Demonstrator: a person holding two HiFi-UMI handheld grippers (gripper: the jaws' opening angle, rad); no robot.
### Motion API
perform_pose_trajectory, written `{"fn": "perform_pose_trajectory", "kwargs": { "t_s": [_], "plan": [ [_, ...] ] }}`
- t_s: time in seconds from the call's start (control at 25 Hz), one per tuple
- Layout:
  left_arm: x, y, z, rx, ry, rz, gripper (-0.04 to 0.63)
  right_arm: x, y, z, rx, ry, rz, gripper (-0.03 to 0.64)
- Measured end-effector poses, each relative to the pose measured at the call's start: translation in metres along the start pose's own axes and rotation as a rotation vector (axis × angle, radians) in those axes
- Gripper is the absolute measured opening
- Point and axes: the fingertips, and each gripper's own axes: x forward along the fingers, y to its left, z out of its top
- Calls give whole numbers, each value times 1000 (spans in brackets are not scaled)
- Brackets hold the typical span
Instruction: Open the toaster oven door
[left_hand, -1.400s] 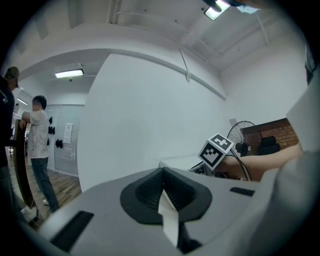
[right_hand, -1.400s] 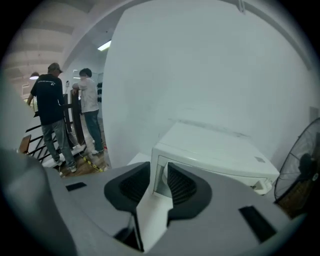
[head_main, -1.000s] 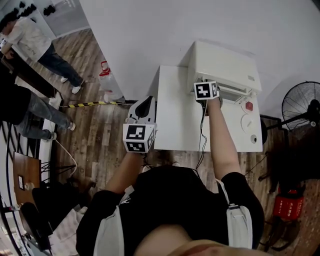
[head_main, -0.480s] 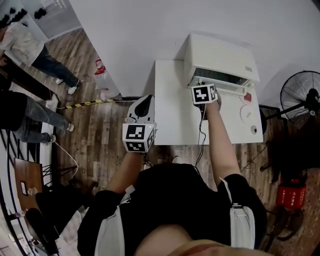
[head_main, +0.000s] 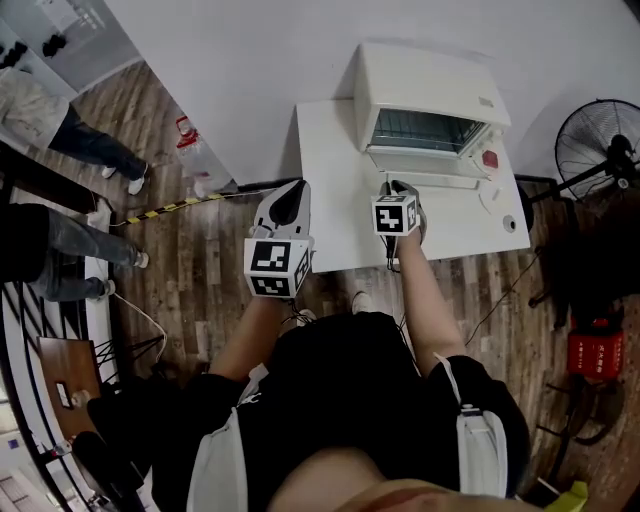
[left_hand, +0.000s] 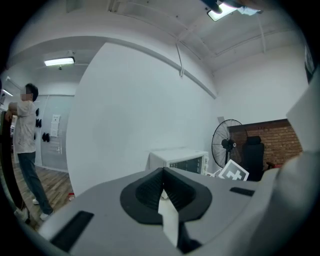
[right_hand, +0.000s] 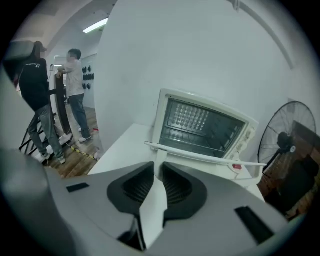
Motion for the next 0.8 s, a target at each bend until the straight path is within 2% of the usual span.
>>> {"fn": "perform_pose_trajectory", "kwargs": {
  "t_s": [0.2,0.44,0.8],
  "plan": [
    [-3,-6,-11,25,38,-44,11,2,5,-25,68,-32,-44,63],
    [-1,-12,-28,28,77,-68,11,9,13,-57,117,-11,-50,63],
    [23,-31,-33,42,98,-70,11,41,28,-115,128,109,22,60]
  ]
}}
